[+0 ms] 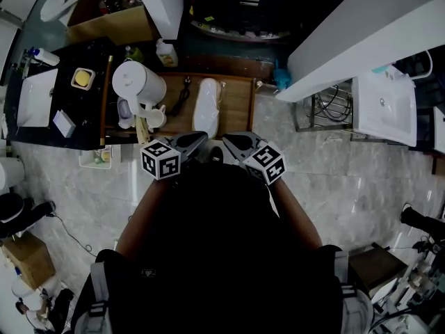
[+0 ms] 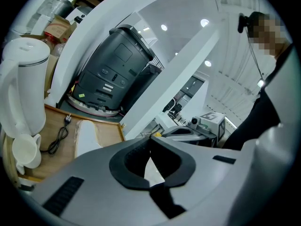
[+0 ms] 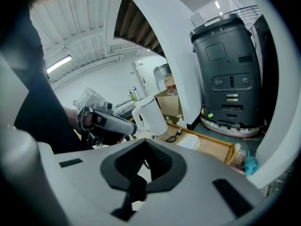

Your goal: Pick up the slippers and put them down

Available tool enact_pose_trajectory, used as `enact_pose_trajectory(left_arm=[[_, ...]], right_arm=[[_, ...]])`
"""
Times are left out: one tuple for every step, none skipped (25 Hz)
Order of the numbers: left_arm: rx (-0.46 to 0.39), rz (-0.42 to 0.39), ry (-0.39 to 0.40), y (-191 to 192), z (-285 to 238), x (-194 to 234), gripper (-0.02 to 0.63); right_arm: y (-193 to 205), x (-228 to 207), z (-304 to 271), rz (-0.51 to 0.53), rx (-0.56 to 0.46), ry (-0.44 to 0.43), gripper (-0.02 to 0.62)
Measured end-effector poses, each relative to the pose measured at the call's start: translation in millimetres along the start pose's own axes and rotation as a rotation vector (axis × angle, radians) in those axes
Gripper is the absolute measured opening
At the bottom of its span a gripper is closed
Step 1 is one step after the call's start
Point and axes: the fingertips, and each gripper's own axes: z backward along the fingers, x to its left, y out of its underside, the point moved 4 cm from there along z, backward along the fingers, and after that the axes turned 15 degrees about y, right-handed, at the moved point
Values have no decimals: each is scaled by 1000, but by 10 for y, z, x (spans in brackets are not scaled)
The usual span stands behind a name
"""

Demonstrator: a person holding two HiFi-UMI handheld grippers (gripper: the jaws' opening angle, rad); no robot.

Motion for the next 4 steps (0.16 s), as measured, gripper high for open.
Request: enact_pose_trajectory(left_arm=[[2,0,-1,-6,-10,-6,12],[4,0,-1,-12,-21,-12,12],[7,0,-1,-15,-31,-18,12],[10,1,-1,-18,-41,-24,12]], right_arm=[[0,-14,4,0,3,3,6],[1,-29,10,0,6,5,6],[4,-42,16,0,10,6,6],[7,-54,24,-1,13,7,6]])
